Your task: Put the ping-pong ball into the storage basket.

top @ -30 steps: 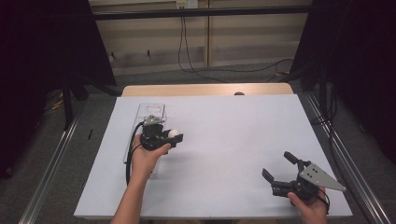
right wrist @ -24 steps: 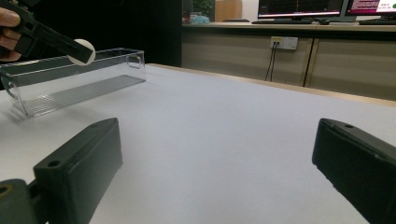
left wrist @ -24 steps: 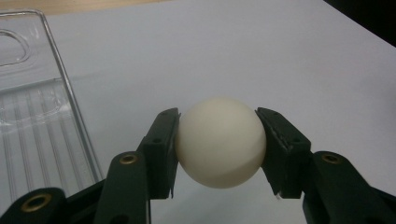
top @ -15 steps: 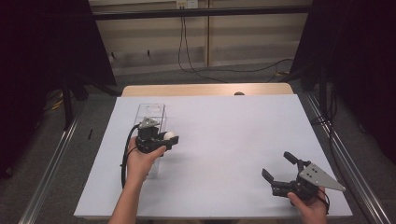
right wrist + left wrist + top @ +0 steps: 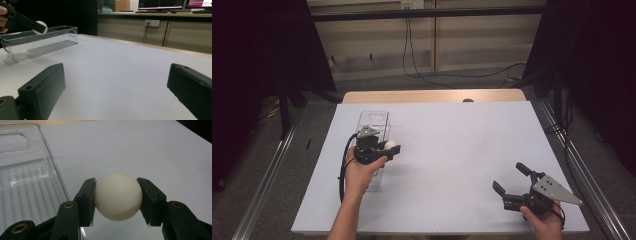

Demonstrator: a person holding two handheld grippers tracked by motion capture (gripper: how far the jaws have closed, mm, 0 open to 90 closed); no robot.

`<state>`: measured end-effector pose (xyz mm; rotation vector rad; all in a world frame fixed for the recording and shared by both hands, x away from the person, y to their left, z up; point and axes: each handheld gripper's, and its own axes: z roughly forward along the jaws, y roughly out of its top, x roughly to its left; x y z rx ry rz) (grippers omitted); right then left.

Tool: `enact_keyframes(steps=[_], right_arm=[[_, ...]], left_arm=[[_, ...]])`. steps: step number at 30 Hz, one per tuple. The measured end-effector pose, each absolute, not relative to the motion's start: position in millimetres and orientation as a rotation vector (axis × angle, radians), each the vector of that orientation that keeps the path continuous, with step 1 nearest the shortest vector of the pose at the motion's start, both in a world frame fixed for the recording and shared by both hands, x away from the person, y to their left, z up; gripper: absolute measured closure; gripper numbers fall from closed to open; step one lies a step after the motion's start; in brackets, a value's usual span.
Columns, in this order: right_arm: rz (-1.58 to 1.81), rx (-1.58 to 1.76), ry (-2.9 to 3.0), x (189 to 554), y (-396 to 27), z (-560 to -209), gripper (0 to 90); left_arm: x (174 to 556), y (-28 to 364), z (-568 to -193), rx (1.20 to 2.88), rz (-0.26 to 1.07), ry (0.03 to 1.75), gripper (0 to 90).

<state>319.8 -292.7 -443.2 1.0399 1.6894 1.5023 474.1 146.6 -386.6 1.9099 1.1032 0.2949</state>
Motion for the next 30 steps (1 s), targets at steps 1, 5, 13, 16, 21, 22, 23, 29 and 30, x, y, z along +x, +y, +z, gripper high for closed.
enact_keyframes(steps=[1, 5, 13, 16, 21, 22, 23, 29, 30], right_arm=[[1.503, 1.038, 1.693, 319.7, -292.8, -443.1, 1.1], [1.501, 1.032, 1.702, 319.5, -292.7, -443.3, 1.1], [1.5, 1.033, 1.701, 319.5, -292.6, -443.4, 1.1], [1.502, 1.037, 1.698, 319.4, -292.0, -443.2, 1.1], [1.501, 1.043, 1.693, 319.4, -292.4, -443.3, 1.1], [1.501, 1.042, 1.697, 319.3, -292.5, -443.3, 1.1], [1.501, 1.04, 1.698, 319.4, -292.6, -443.4, 1.1], [1.501, 1.04, 1.697, 319.5, -292.5, -443.3, 1.1], [1.499, 1.038, 1.696, 319.7, -292.7, -443.3, 1.1]], left_arm=[[474.0, 149.2, -386.4, 1.932, 0.296, 1.087, 51.2], [472.9, 153.8, -388.4, 1.93, 0.292, 1.105, 51.2], [473.6, 159.8, -387.6, 1.911, 0.274, 1.102, 51.2], [473.9, 158.8, -386.2, 1.906, 0.274, 1.102, 51.2], [474.7, 158.8, -384.0, 1.907, 0.279, 1.096, 51.2], [474.4, 158.1, -383.6, 1.896, 0.279, 1.102, 51.2], [474.6, 159.4, -382.2, 1.909, 0.282, 1.094, 51.2], [475.4, 163.7, -377.7, 1.901, 0.285, 1.089, 51.2], [475.3, 164.0, -377.1, 1.899, 0.287, 1.092, 51.2]])
